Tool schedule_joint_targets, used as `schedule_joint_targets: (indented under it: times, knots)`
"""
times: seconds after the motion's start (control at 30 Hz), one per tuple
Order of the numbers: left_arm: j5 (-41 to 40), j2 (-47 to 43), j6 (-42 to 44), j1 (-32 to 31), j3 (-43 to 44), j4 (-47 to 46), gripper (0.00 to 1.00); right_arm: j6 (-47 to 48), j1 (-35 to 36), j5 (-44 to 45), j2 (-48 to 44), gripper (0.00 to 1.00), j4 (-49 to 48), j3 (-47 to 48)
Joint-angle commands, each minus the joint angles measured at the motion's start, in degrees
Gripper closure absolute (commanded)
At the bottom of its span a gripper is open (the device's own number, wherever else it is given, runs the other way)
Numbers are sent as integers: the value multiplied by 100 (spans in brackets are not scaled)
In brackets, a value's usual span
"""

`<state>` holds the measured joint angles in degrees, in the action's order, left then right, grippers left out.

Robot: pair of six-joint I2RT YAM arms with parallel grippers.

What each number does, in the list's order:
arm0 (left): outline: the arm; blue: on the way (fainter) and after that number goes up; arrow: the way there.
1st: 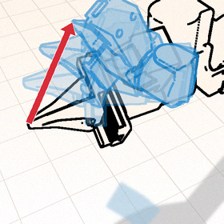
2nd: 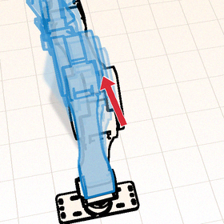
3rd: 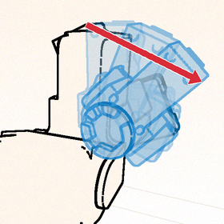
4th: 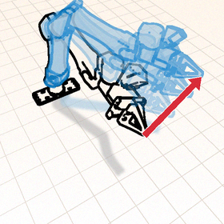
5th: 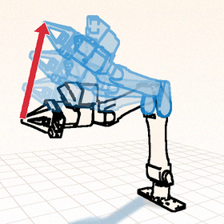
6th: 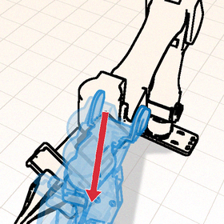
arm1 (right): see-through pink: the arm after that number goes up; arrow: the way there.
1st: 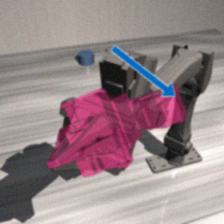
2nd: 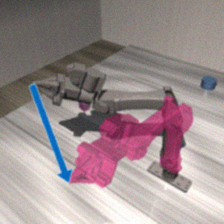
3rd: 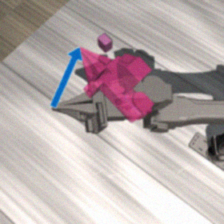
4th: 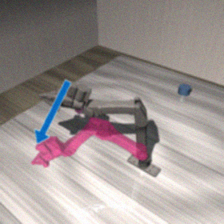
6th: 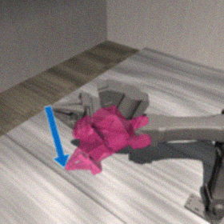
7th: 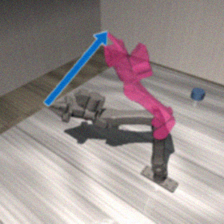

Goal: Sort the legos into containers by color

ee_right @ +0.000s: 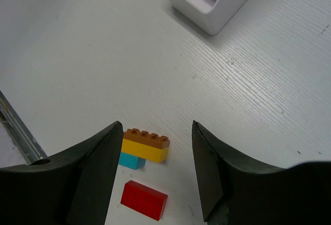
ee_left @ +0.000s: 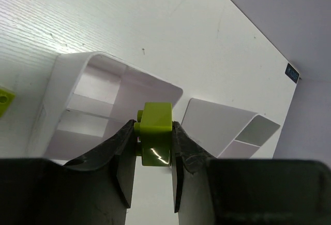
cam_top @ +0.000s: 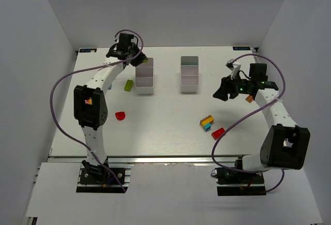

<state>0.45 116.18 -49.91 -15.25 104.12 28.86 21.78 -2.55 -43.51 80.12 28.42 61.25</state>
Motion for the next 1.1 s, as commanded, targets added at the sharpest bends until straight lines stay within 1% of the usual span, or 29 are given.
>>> schedule_joint_targets:
  times: [0.0,0.03,0.2,0.23,0.33,0.37,0.43,0.57,0.63,0.67,0.7,0.73,0.77,0.8,0.87,0.9,0.93,0.97,1.0,1.03,1.07]
  knots:
    - [-352,27,113,-22,197,111,69,-51,0,-132,-128,39,-135,-8]
    - [-396,45,113,-22,206,102,66,-51,0,-140,-128,39,-135,-17]
    - [-431,203,131,-31,364,181,60,-51,0,-149,-128,39,-118,-17]
    - [-432,212,131,-40,381,172,54,-25,0,-141,-137,39,-109,-8]
    - [-458,212,139,-58,408,172,46,-7,0,-141,-137,38,-92,1]
    - [-467,203,139,-58,425,172,41,-7,0,-149,-137,38,-92,-8]
    - [-484,160,157,-66,460,172,37,-7,0,-158,-154,38,-74,-26]
    - [-519,37,210,-75,557,216,38,19,0,-176,-172,38,-65,-43]
    - [-581,-95,341,-75,566,208,52,89,0,-176,-189,38,-21,-35]
    - [-642,-296,420,-75,549,234,60,150,8,-184,-189,38,57,-17]
    - [-764,-411,656,-84,505,269,79,299,9,-193,-189,38,101,18]
    - [-853,-551,806,-75,435,391,86,405,0,-219,-198,38,171,44]
    - [-949,-848,955,-66,338,462,90,528,0,-289,-189,38,329,53]
    - [-1011,-999,1314,-49,68,523,93,799,0,-351,-207,38,409,71]
    - [-994,-1429,1667,74,-285,743,94,977,0,-517,-233,50,549,62]
    - [-881,-1562,2069,135,-722,787,94,1064,26,-553,-242,59,585,62]
    - [-732,-1703,2256,205,-952,883,90,1143,44,-562,-242,76,603,71]
    - [-609,-1843,2458,267,-1198,893,86,1170,61,-571,-233,83,629,88]
    - [-433,-2080,2895,424,-1453,884,83,1188,113,-571,-225,88,647,88]
    - [-275,-2160,3065,522,-1873,945,77,1223,149,-563,-225,88,647,106]
    - [-73,-2222,3223,601,-2034,998,65,1223,175,-536,-216,87,647,115]
